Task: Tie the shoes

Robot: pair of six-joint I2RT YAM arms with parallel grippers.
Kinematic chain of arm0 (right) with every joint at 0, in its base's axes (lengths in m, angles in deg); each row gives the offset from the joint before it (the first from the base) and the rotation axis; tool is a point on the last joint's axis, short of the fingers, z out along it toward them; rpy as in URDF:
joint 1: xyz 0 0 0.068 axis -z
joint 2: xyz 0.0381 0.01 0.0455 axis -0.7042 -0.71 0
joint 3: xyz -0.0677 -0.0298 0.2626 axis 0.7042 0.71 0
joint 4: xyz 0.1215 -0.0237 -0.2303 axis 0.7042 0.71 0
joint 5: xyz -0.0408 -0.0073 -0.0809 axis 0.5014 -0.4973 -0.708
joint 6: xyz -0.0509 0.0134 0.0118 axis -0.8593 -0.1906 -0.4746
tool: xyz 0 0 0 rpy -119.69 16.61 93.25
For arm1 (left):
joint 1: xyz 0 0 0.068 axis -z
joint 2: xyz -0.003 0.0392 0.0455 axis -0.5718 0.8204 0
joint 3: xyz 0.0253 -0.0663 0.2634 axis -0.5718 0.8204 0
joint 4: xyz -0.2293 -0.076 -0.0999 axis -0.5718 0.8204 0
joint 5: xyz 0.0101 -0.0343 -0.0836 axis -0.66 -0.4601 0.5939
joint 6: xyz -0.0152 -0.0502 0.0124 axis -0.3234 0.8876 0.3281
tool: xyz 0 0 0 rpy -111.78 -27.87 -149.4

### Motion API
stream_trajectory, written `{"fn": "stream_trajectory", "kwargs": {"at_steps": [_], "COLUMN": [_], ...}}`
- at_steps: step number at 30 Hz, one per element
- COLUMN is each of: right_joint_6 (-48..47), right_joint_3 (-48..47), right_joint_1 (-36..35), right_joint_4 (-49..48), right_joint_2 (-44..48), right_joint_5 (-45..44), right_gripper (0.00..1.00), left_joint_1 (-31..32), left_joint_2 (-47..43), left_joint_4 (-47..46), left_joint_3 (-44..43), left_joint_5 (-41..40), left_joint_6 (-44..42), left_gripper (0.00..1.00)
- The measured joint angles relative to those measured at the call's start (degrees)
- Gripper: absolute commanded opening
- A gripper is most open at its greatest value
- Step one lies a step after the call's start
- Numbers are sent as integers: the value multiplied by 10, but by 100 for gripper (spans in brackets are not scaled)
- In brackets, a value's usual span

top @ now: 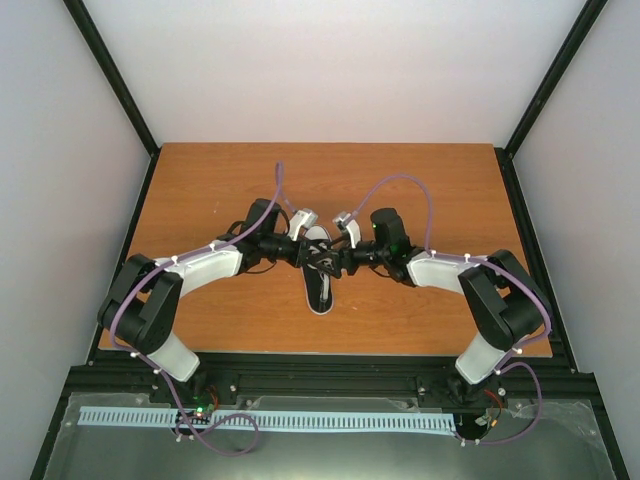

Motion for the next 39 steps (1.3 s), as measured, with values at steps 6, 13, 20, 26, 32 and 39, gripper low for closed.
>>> {"fn": "stream_trajectory", "kwargs": {"at_steps": [6,13,20,26,32,39], "right_joint_6": [8,12,11,13,19,25], "right_joint_3": [16,26,27,27,29,40], "right_joint_1": [0,-1,-2,-2,-2,-2], "right_joint_4": [-11,-19,-17,-18,-21,-31], "right_joint_2": [0,-11,-24,-28,-28,-22], "right_joint_5": [5,8,0,-14,-33,-49], "right_gripper": [86,73,47,24,3,3], "left_joint_1": [0,0,0,0,0,1], "left_joint_2": [-5,-5,-5,-5,-5,-6], "left_joint_4": [0,0,0,0,0,0], "left_joint_3": [0,0,0,0,0,0], "left_joint_5": [0,0,0,0,-10,-65], "left_joint_6": [0,0,0,0,0,1], "left_gripper": [1,1,1,1,1,32]}}
